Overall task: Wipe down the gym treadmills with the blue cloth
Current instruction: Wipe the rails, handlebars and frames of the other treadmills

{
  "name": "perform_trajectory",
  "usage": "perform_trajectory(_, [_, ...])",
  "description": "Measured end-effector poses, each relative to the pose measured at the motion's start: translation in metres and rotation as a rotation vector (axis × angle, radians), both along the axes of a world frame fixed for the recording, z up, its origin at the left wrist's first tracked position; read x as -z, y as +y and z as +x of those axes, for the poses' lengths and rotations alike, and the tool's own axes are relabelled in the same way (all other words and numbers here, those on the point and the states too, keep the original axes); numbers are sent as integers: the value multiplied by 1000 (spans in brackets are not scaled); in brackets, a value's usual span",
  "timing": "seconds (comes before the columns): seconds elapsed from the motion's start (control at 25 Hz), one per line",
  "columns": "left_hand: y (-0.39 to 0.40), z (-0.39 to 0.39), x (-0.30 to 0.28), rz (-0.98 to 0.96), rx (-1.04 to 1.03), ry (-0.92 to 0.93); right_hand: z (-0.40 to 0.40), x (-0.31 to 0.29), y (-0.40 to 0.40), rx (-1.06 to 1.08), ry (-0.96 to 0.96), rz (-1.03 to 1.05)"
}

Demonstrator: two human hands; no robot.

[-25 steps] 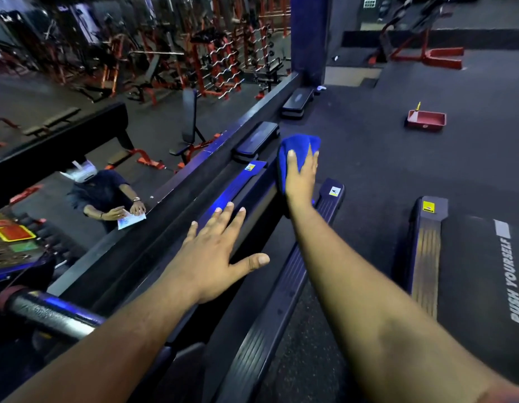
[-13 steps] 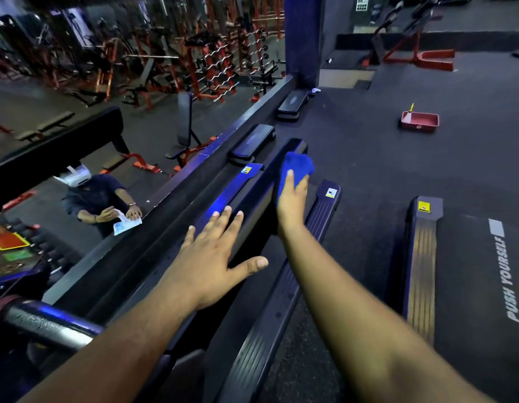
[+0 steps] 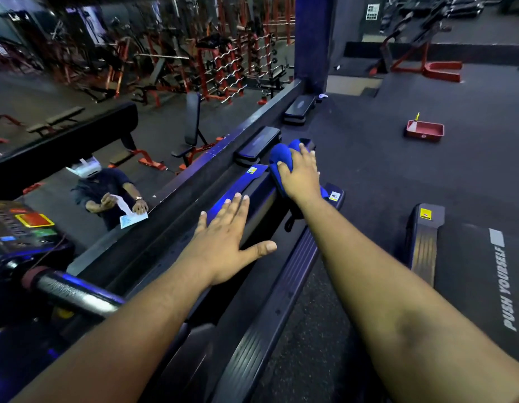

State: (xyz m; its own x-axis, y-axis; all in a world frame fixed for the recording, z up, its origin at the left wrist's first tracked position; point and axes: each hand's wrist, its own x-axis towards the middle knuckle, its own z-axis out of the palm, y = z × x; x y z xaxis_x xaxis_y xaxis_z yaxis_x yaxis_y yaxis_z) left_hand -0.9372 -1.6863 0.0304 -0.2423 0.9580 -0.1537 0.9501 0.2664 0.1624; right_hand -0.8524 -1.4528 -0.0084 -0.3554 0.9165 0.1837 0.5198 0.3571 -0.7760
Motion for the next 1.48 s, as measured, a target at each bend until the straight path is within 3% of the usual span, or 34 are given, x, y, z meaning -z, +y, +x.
perform_trajectory(0.32, [-34,9,-10,91,-104,37,25,5,-148,-279,-20,141])
perform_trajectory(0.52, [-121,20,-16,70,-202,38,33,-3,-244,-424,-93,180])
perform_trajectory(0.72, [-235,20,-20,116,-307,138,32,-17,-343,-699,-255,406])
perform_trajectory(0.88, [-302,20,-20,147,-353,237,30,-26,-324,-966,-373,648])
perform_trajectory(1.0, [-337,17,-14,125,-415,291,20,-37,-303,-787,-450,621])
perform_trajectory(1.08, [-351,16,-10,145,-449,318,10,-34,-345,-759,-406,659])
perform_trajectory(1.2, [-359,19,-11,209,-475,308,2,-31,-416,-1056,-408,778])
perform_trajectory(1.32, [-371,19,-11,237,-478,316,-9,-50,-378,-1271,-512,818])
perform_trajectory(1.48, [-411,15,-3,243,-516,312,5,-45,-343,-1124,-519,835])
